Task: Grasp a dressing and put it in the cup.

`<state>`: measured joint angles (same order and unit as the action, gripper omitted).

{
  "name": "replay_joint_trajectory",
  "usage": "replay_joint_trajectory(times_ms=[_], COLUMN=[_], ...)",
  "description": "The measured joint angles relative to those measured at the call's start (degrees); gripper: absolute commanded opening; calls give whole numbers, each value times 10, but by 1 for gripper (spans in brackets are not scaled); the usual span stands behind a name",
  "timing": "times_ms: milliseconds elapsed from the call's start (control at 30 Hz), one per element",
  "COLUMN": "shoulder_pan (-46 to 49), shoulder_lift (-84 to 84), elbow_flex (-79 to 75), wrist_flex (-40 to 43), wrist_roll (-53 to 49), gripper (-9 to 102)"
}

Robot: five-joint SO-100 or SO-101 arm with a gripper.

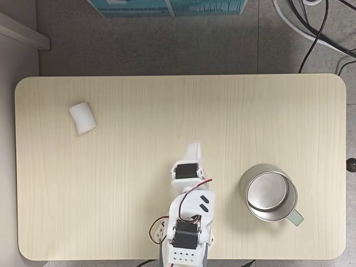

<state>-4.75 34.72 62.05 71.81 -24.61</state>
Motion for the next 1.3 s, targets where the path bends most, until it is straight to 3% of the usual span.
replay_joint_trajectory(times_ms=[267,467,767,1300], shoulder_pan=[-121,-244,-334,-394], shoulder_lift=[261,413,687,1049], elbow_flex=[343,457,637,889], wrist_flex=[147,205,283,305], wrist_roll=[-91,-161,-234,-236], gripper=[15,19,22,22])
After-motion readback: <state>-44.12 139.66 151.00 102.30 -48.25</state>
